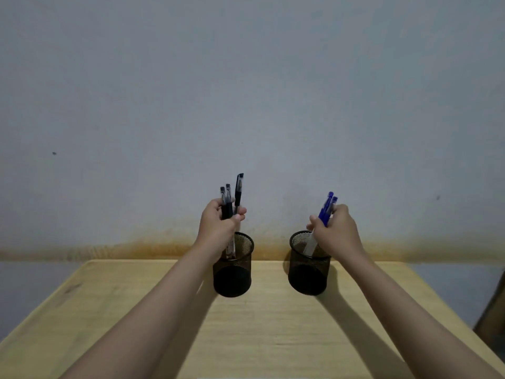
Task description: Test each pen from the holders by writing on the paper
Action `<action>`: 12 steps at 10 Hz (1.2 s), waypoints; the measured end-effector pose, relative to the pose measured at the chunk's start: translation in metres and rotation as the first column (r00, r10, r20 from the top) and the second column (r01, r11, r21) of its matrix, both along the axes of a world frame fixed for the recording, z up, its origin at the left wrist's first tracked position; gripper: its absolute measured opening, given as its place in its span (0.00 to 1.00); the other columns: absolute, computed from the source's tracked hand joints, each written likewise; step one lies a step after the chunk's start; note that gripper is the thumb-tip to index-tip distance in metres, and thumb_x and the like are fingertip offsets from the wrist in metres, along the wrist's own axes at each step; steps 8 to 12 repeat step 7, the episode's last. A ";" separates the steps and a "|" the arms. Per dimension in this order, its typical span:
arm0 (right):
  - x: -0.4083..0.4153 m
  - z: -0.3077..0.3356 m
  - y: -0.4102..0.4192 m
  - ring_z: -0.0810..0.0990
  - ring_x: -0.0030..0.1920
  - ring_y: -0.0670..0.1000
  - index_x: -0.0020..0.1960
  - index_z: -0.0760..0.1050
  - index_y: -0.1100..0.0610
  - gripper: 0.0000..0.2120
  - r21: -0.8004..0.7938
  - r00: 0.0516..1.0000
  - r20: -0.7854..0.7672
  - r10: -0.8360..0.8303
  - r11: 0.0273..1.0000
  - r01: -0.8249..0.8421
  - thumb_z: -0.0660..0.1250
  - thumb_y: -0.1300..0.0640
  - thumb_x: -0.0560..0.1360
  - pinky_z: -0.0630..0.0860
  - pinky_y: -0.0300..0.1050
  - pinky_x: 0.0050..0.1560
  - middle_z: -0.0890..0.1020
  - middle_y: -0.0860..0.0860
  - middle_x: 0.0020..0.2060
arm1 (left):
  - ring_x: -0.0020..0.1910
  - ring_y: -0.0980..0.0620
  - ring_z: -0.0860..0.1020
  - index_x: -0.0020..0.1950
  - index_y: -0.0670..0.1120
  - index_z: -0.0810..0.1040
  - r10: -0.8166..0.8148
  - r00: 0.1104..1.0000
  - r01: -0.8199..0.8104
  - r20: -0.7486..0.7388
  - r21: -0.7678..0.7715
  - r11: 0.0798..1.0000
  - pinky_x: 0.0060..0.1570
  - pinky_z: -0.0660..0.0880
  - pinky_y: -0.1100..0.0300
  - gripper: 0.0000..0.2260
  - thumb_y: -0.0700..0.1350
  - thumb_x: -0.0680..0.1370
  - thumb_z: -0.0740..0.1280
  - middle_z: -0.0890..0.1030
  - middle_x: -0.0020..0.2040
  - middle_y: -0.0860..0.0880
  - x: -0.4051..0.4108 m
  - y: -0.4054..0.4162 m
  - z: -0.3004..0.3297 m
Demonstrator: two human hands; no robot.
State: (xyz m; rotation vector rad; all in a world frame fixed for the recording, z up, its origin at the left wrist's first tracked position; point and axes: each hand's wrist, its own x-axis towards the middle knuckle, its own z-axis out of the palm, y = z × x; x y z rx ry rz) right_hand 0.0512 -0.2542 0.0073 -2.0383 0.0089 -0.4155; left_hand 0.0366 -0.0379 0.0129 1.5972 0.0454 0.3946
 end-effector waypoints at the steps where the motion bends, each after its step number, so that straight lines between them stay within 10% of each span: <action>1: 0.004 -0.010 0.004 0.81 0.42 0.54 0.53 0.65 0.57 0.14 -0.189 0.997 -0.057 -0.053 0.981 0.041 0.64 0.50 0.76 0.78 0.55 0.47 0.79 0.51 0.40 | 0.50 0.47 0.81 0.61 0.42 0.69 -0.002 0.996 0.010 -0.092 0.094 0.996 0.47 0.76 0.58 0.17 0.32 0.74 0.65 0.82 0.50 0.43 0.001 -0.002 -0.009; 3: -0.003 -0.014 0.014 0.69 0.29 0.48 0.40 0.67 0.58 0.10 -0.396 0.986 -0.137 -0.092 0.918 0.031 0.62 0.54 0.75 0.62 0.42 0.31 0.71 0.49 0.30 | 0.47 0.46 0.80 0.58 0.48 0.70 0.105 0.978 -0.043 -0.180 0.318 0.947 0.51 0.78 0.50 0.16 0.42 0.73 0.70 0.78 0.49 0.46 0.007 -0.001 -0.015; 4: -0.005 -0.015 0.017 0.73 0.33 0.53 0.34 0.66 0.56 0.12 -0.451 0.982 -0.147 -0.122 0.892 0.043 0.62 0.54 0.74 0.65 0.46 0.40 0.73 0.50 0.30 | 0.44 0.47 0.79 0.51 0.45 0.75 0.130 0.972 -0.057 -0.194 0.343 0.937 0.47 0.77 0.51 0.08 0.43 0.73 0.69 0.78 0.45 0.46 0.008 -0.004 -0.011; 6: -0.005 -0.018 0.011 0.74 0.56 0.60 0.55 0.75 0.60 0.15 -0.491 0.978 -0.033 -0.207 0.856 0.164 0.65 0.51 0.74 0.66 0.54 0.58 0.73 0.57 0.55 | 0.49 0.49 0.75 0.60 0.42 0.72 0.223 0.961 -0.146 -0.163 0.388 0.910 0.45 0.71 0.58 0.17 0.44 0.73 0.69 0.76 0.54 0.44 0.010 0.001 -0.007; 12: -0.009 -0.013 0.008 0.72 0.59 0.61 0.60 0.73 0.60 0.18 -0.476 0.964 0.006 -0.265 0.847 0.236 0.65 0.51 0.74 0.65 0.55 0.59 0.72 0.59 0.58 | 0.51 0.50 0.72 0.65 0.43 0.67 0.259 0.961 -0.202 -0.101 0.386 0.900 0.47 0.68 0.58 0.21 0.43 0.74 0.67 0.72 0.62 0.42 0.004 0.003 -0.003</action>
